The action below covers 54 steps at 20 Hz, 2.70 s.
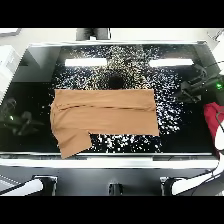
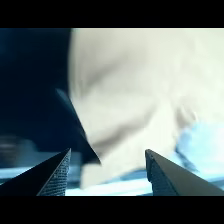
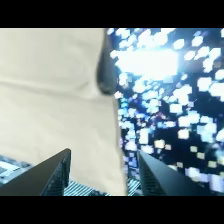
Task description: Fold the clothes and pants, and hang the long-sleeved shirts on hangers.
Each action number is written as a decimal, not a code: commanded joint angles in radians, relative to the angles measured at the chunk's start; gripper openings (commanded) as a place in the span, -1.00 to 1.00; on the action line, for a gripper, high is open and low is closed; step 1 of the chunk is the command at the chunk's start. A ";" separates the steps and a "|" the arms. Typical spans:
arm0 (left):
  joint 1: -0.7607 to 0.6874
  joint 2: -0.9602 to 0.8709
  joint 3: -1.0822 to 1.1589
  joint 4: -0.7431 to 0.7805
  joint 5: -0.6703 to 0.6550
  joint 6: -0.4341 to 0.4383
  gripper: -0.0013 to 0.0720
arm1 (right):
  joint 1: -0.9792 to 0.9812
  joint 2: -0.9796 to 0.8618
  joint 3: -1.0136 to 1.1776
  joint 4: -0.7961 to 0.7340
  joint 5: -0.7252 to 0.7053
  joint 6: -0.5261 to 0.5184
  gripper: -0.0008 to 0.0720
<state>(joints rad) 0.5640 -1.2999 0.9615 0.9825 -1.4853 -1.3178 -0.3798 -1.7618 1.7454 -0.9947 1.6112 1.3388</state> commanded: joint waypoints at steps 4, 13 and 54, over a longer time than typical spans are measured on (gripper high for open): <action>0.058 0.103 -0.454 -0.208 0.098 0.204 0.49 | -0.021 0.158 -0.127 0.066 -0.020 -0.034 0.38; 0.033 0.101 -0.491 -0.224 0.202 0.219 0.49 | -0.021 0.219 -0.127 0.067 -0.009 -0.018 0.34; -0.106 0.005 -0.489 -0.301 0.307 0.218 -0.91 | -0.022 0.224 -0.541 0.011 -0.088 -0.096 0.33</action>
<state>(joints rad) 0.4580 -1.2945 0.4713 0.6823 -1.1763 -1.0992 -0.4015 -1.5375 1.3544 -0.9794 1.5532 1.2778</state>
